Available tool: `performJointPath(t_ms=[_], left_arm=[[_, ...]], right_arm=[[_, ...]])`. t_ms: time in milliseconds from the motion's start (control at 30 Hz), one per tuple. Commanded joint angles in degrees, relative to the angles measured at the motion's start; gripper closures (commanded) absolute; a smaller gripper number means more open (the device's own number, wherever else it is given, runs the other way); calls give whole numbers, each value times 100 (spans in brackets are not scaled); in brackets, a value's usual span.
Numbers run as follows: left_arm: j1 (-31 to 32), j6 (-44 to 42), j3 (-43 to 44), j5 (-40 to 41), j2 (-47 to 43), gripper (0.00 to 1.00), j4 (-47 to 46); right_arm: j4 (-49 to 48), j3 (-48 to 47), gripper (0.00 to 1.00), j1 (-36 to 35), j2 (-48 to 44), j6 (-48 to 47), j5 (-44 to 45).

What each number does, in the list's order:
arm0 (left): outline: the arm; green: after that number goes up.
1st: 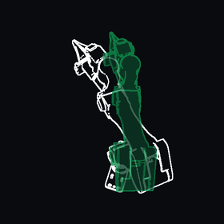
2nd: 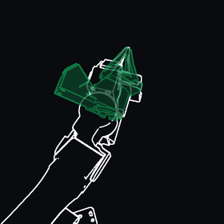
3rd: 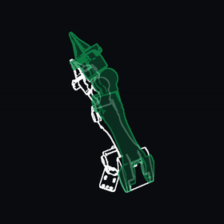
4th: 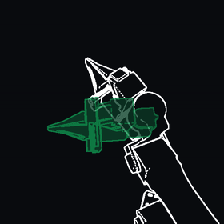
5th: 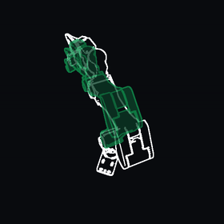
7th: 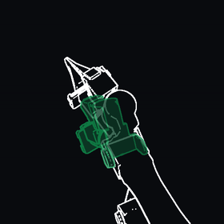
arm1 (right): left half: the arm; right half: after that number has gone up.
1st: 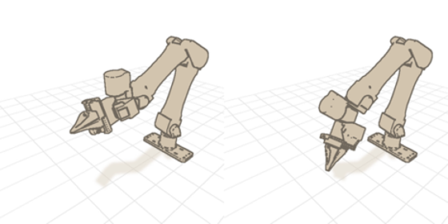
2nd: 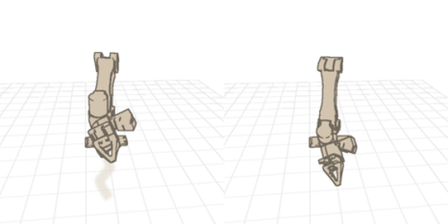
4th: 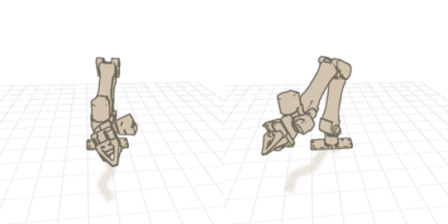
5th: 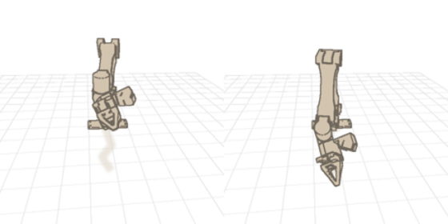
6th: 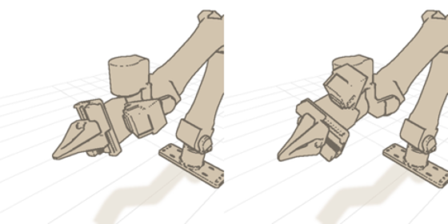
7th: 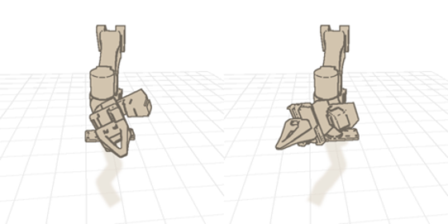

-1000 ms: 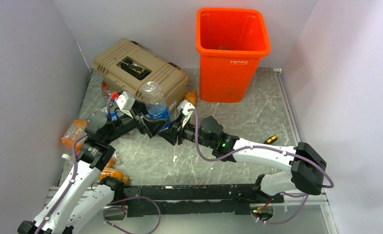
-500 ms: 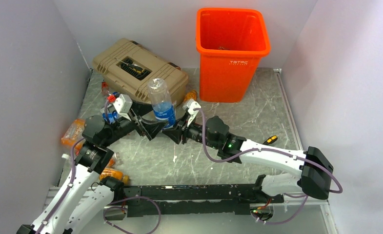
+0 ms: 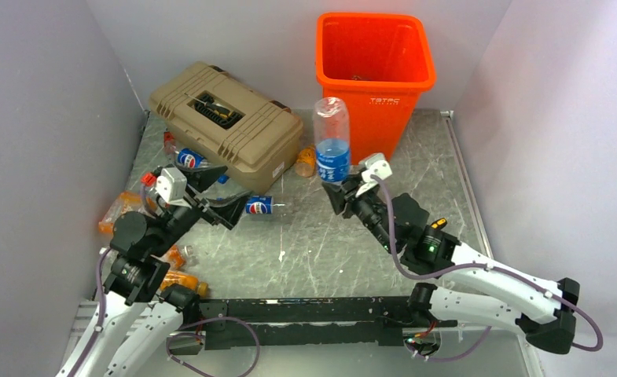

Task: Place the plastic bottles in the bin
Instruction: Place the plastic bottle in the trash bin.

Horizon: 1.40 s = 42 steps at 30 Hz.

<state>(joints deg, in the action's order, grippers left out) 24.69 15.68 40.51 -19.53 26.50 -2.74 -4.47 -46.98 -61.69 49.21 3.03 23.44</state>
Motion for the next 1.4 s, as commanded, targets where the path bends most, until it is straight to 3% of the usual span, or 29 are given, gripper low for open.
performJointPath(t_ms=[0,200,400,633,800,1033,1233,1367], left_arm=[[18,-188,192,239,353,1,193],[19,-138,362,533,680,1,539],[19,-161,330,799,710,2,601],[115,-287,343,1040,732,2,738],[115,-270,343,989,708,2,712],[124,-244,361,891,753,2,696],[128,-281,359,927,735,2,711],[133,-300,370,883,758,2,723]], right_arm=[[391,-448,100,33,-217,-541,1538],[-184,-1320,100,305,370,-1079,2039],[-540,-2567,100,1820,1311,-119,928],[-1530,-3401,100,2737,2212,55,1000],[-1689,-4183,100,3155,2966,-530,1161],[-1162,-5305,100,3864,3878,-485,890],[-74,-6531,100,4389,4969,746,271],[483,-7299,100,4411,5597,1042,-33]])
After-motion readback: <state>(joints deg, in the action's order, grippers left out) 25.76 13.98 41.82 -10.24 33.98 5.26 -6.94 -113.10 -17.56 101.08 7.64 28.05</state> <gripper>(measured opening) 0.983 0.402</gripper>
